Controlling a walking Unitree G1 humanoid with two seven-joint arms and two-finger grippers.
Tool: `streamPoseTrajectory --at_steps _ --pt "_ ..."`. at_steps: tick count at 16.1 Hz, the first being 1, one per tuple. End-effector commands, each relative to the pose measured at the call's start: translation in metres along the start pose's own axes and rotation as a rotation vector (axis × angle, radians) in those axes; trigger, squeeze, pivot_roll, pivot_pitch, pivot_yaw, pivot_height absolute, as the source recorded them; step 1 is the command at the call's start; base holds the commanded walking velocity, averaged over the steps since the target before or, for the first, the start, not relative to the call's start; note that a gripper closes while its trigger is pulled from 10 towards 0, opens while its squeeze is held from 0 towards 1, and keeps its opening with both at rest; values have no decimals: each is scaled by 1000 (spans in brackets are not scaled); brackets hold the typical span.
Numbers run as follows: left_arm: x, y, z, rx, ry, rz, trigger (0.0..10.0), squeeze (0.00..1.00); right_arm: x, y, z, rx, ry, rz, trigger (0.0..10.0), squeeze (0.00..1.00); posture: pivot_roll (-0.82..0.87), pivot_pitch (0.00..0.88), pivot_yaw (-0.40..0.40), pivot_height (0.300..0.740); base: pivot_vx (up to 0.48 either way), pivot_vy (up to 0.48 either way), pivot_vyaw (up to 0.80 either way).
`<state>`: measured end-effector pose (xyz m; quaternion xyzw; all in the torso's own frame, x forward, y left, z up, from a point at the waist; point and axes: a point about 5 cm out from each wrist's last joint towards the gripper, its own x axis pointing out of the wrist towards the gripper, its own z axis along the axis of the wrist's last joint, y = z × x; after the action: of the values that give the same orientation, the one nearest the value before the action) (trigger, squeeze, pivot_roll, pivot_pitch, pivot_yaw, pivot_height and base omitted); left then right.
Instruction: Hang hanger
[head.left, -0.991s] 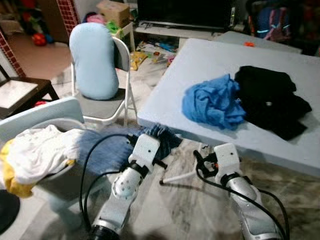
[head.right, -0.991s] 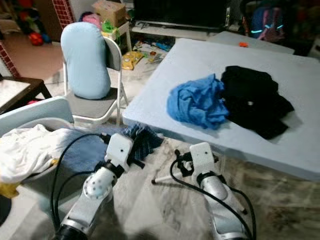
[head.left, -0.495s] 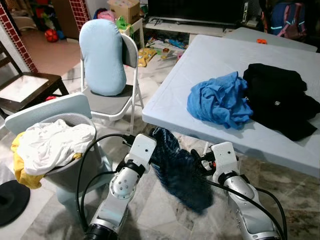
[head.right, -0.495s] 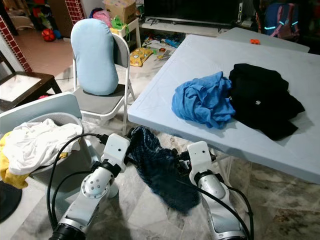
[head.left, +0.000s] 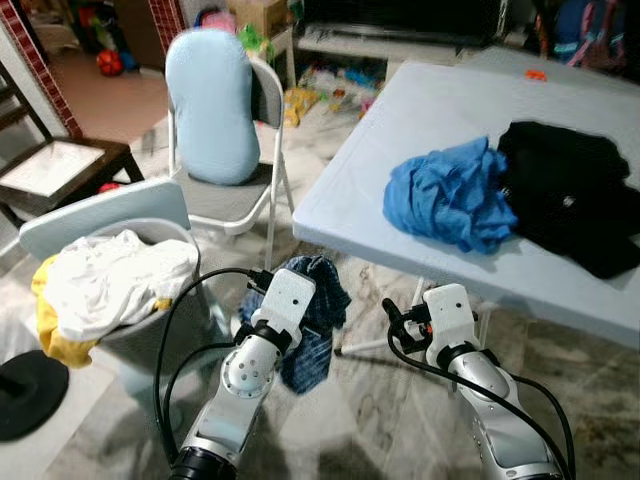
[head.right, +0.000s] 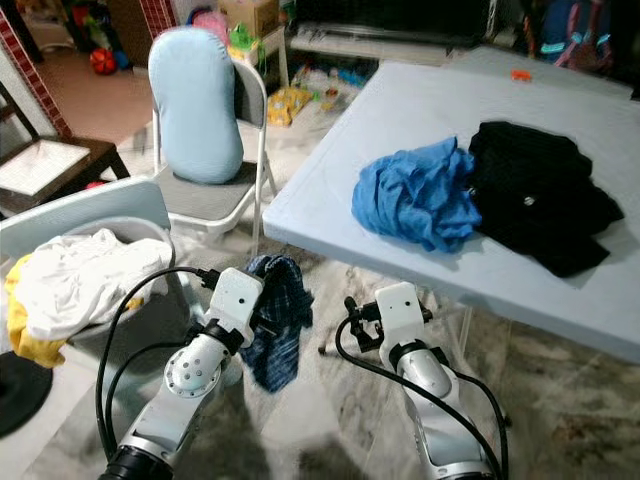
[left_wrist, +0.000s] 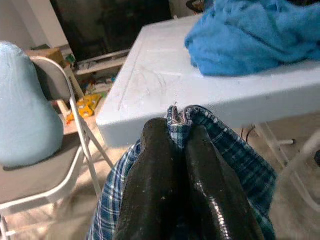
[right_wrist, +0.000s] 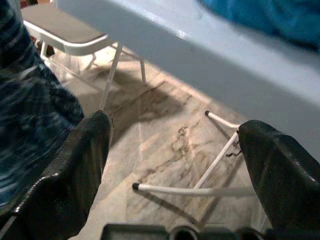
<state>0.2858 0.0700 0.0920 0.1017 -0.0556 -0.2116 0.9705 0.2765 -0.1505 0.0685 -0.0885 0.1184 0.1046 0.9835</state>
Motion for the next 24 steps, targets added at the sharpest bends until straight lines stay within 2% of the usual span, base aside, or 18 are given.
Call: streamPoseTrajectory --at_steps 1,12,14,16,19,24 --pt "1 -1 -1 4 7 -12 10000 0 -1 1 -1 4 2 -1 10000 0 -108 67 33 740 -285 0 0" --pt "1 -4 -2 1 12 -26 10000 0 0 0 -2 -1 5 -3 10000 0 -107 66 30 740 -281 0 0" --pt "2 -4 -2 -3 8 -31 10000 0 0 0 -2 -1 8 -3 10000 0 -106 60 27 740 0 0 0" --pt "2 -6 0 -61 -9 -81 10000 0 1 -1 -1 -3 4 -3 10000 0 -108 57 23 740 0 0 0" --pt "0 -4 -1 -116 -1 -82 10000 0 1 -3 0 -3 0 -6 10000 0 -108 57 22 740 0 0 0" --pt "1 -2 0 -146 -10 -98 10000 0 1 -1 3 13 -25 8 10000 0 -108 53 22 740 0 0 0"
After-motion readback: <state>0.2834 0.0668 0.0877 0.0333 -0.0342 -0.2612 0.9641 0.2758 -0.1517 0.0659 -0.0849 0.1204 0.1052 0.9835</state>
